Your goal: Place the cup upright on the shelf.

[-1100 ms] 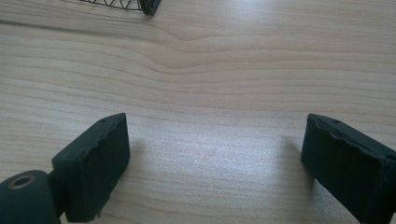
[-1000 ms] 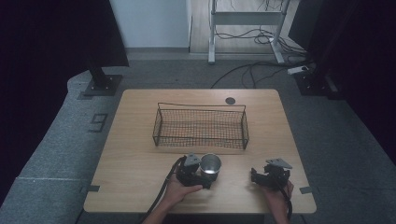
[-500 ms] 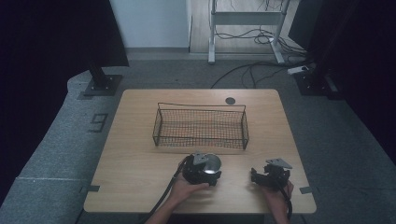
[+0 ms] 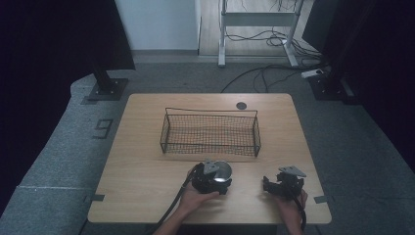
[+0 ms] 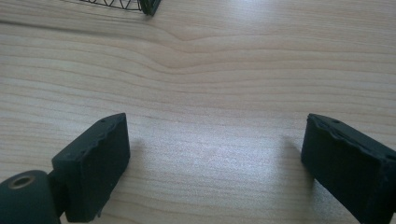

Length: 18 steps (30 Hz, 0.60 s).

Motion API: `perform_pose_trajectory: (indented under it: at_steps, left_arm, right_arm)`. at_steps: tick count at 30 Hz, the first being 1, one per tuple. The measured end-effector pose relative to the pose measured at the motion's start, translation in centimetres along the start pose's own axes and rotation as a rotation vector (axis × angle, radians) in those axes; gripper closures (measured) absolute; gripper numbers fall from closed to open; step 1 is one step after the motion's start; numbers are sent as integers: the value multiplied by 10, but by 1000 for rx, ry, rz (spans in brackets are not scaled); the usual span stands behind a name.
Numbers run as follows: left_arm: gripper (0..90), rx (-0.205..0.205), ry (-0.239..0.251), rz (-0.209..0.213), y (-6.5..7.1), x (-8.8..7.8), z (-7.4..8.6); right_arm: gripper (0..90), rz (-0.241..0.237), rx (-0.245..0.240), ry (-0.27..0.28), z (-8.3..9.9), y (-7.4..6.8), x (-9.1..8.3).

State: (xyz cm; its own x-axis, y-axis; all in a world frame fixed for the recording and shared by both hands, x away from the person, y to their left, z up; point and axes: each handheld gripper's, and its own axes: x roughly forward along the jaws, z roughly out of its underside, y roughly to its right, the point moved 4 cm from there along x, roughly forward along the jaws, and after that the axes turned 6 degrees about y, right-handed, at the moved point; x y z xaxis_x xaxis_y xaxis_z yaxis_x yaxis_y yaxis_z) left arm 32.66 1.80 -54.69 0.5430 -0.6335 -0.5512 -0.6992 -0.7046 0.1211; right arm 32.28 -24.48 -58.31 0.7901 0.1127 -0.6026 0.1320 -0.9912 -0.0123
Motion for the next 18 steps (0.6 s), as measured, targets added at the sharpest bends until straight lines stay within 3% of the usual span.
perform_pose_trajectory:
  at_steps: [9,18]
  left_arm:
    - [175,-5,32,12,-2,-10,-6]
    - [175,-7,60,-3,-13,-22,-18]
  right_arm:
    - [77,0,0,0,0,0,0]
    - [77,0,0,0,0,0,0]
